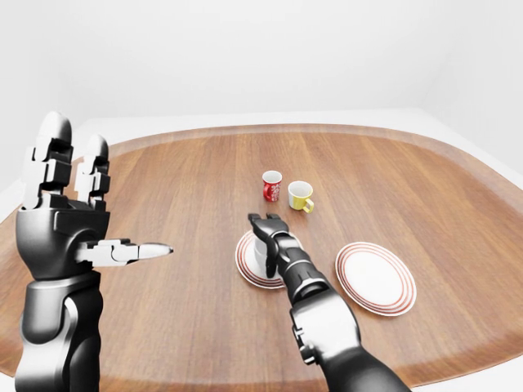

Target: Put the white mug on the left plate.

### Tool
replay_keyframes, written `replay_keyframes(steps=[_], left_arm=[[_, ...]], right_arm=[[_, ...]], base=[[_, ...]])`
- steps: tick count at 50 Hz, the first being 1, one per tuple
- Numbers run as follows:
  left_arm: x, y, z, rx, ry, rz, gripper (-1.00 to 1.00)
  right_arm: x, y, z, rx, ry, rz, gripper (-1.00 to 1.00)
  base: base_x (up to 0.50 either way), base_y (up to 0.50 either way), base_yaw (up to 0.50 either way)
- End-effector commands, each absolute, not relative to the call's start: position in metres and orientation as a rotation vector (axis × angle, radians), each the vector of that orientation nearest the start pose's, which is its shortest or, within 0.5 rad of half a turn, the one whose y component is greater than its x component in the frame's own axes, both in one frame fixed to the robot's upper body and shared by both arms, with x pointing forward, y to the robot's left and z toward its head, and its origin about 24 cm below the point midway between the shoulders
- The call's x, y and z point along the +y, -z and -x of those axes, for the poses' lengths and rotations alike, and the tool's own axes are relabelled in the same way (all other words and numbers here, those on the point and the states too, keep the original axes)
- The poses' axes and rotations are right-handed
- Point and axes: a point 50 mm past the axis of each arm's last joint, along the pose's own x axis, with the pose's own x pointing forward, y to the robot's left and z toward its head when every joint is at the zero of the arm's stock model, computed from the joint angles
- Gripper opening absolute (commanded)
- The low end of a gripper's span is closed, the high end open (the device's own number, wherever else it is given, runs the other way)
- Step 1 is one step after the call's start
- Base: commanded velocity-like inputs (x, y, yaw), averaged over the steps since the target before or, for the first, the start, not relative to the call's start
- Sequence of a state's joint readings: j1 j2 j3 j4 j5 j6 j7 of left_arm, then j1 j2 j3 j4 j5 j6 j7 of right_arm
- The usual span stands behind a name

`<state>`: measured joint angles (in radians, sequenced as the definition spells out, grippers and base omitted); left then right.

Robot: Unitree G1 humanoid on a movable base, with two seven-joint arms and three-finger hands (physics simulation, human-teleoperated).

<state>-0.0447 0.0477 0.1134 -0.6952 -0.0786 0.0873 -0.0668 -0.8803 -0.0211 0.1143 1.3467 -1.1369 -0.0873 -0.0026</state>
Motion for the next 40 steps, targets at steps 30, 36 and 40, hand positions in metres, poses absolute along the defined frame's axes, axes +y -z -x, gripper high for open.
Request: replay_keyframes(steps=[30,36,40], left_arm=[[0.165,-0.196,-0.210,-0.652,0.028,-0.021,0.95],[0.165,-0.197,-0.210,-0.656,0.028,-0.021,0.95],[0.166,-0.196,-0.210,-0.652,0.027,-0.022,0.95]], right_arm=[[-0.107,-0.043,-0.381,0.276,-0.560,1.402,1.00],[-0.105,-0.046,-0.383,0.264,-0.555,1.397,1.00],[-0.104,-0.050,-0.384,0.258,-0.552,1.388,1.00]], base=[[0.00,0.00,0.00],[0.00,0.00,0.00],[0.00,0.00,0.00]])
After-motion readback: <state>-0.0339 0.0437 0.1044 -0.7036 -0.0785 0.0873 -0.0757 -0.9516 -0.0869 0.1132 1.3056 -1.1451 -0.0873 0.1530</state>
